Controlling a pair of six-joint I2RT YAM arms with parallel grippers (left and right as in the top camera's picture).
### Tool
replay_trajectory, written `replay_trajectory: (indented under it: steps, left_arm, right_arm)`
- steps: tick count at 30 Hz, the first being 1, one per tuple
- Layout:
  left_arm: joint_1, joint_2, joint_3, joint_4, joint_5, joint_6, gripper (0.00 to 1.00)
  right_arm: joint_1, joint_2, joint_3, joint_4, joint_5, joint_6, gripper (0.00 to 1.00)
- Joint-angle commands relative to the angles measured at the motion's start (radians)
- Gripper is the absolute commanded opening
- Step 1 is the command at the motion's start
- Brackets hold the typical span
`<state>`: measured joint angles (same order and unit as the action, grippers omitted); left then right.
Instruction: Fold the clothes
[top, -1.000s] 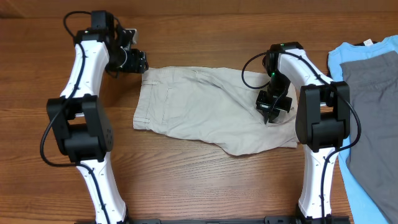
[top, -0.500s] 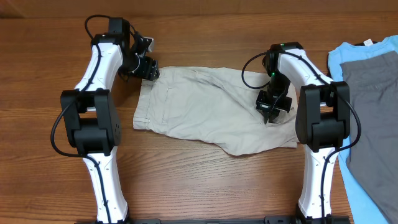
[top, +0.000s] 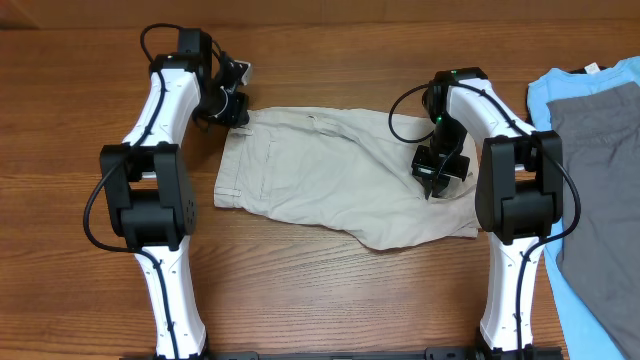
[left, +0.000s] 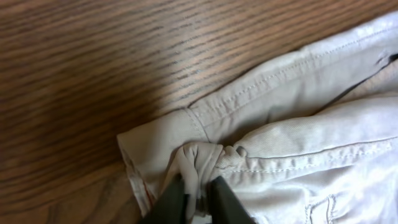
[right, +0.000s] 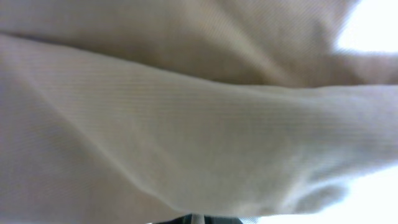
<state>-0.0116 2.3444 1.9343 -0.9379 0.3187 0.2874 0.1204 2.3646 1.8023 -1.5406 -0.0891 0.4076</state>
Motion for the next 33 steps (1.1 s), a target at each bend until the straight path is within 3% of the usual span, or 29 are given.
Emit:
replay_trajectory:
  steps: [1, 9, 17, 28, 33]
  left_arm:
    - [-0.010, 0.008, 0.024, -0.031, 0.023, -0.008, 0.05]
    - [-0.027, -0.013, 0.169, -0.275, 0.023, -0.121, 0.04]
    - [-0.114, -0.013, 0.168, -0.394, -0.032, -0.142, 0.04]
    - [-0.285, -0.013, 0.138, -0.454, -0.301, -0.418, 0.04]
    - [-0.352, -0.013, 0.114, -0.452, -0.444, -0.484, 0.04]
  right_arm:
    - [-0.003, 0.033, -0.016, 0.089, 0.081, 0.012, 0.04]
    - [-0.003, 0.033, -0.016, 0.092, 0.081, 0.012, 0.04]
    - [-0.003, 0.033, -0.016, 0.094, 0.081, 0.012, 0.04]
    - [-0.003, 0.033, -0.016, 0.097, 0.081, 0.012, 0.04]
    - [-0.003, 0.033, -0.016, 0.100, 0.081, 0.012, 0.04]
